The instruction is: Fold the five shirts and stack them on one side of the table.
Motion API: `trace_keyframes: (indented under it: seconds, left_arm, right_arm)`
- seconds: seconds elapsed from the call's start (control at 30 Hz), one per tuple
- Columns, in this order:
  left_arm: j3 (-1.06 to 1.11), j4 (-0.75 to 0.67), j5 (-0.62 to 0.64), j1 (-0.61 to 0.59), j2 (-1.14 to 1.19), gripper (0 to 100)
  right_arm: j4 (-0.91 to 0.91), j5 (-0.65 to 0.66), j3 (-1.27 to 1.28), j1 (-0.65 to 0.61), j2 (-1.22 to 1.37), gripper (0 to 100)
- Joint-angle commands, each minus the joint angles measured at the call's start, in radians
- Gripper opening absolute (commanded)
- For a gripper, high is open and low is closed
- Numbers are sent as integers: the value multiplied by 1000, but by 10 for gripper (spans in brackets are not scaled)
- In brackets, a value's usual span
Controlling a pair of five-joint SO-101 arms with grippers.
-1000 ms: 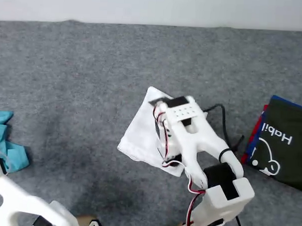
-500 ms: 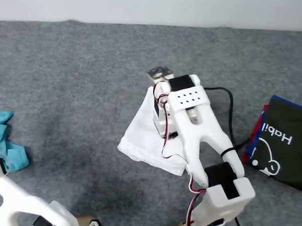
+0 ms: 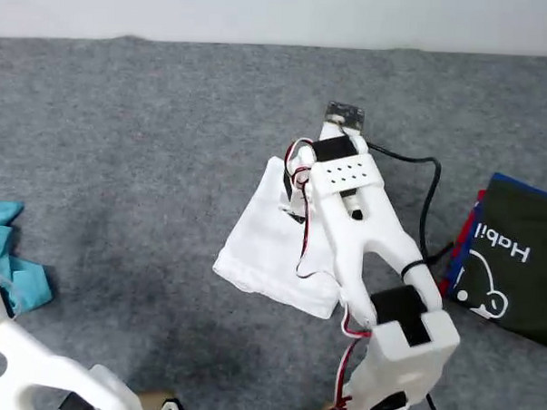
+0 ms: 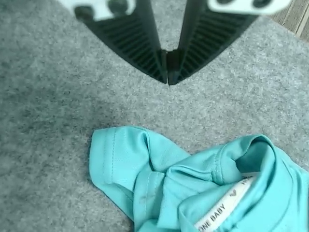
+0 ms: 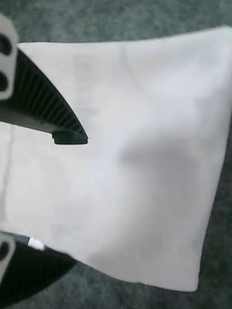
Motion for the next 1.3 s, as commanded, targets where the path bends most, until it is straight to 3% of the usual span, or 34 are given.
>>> trace_keyframes:
  seconds: [0.0,0.43,0.87,0.97,1.17,1.27]
  left_arm:
    - [-4,-25,-9,8,-20,7]
    - [12,-60,-11,8,-17,7]
    - [10,-61,-11,9,-17,7]
    - [10,-77,-11,9,-15,7]
    - [10,-81,-11,9,-15,7]
    - [10,-81,-11,9,-15,7]
  right_arm:
    - [-27,-64,-54,16,31,386]
    - [-10,-84,-101,61,64,386]
    - [-84,-86,-144,58,343,382]
    - [-64,-86,-181,54,375,312]
    - [-24,-78,-255,61,417,10]
    - [8,-77,-259,61,423,28]
